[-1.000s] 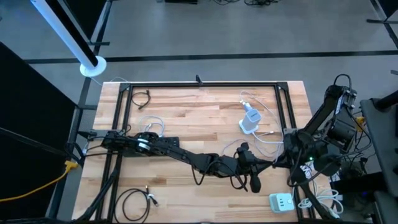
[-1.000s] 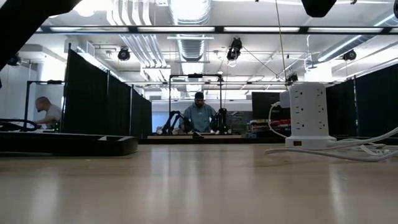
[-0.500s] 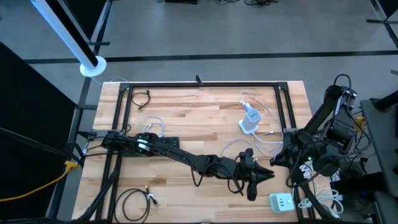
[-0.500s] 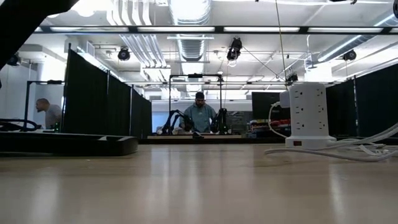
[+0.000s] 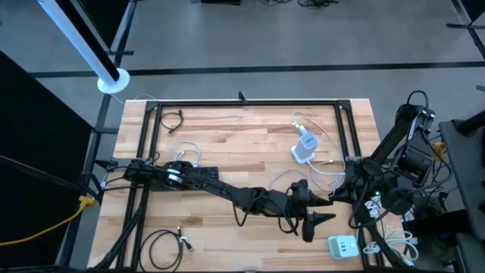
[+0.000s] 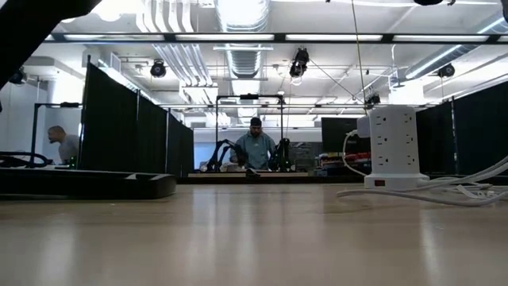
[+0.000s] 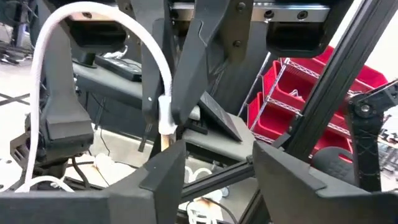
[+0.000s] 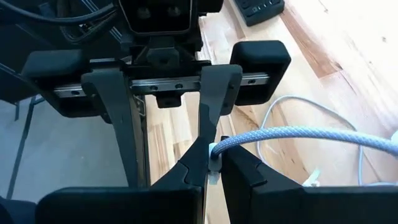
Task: Insert USB
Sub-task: Insert the purple charger cable into the bottom white outlet extension
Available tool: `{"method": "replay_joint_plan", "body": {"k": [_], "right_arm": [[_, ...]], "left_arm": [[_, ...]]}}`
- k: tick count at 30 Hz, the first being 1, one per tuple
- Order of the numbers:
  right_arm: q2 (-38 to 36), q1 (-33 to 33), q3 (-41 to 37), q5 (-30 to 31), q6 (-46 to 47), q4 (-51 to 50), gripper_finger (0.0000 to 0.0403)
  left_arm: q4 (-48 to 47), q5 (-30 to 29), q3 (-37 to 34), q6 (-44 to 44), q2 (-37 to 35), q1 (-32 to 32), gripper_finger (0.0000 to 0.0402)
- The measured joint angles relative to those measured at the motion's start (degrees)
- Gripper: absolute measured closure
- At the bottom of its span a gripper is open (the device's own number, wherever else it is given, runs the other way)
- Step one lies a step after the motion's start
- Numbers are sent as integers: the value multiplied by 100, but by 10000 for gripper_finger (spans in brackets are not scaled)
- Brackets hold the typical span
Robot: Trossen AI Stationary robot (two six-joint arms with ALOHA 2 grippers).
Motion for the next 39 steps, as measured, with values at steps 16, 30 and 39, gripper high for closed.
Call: {"method": "replay_joint_plan", "body": {"k": [16, 30, 39], "right_arm": [[168, -9, 4, 48, -199, 145, 388], [221, -9, 4, -16, -201, 143, 388], [216, -19, 6, -575, -204, 92, 384]], "left_arm": [[129, -232, -5, -136, 7, 36, 251], [76, -143, -7, 5, 9, 52, 395], [-235, 24, -1, 14, 9, 35, 395]]}}
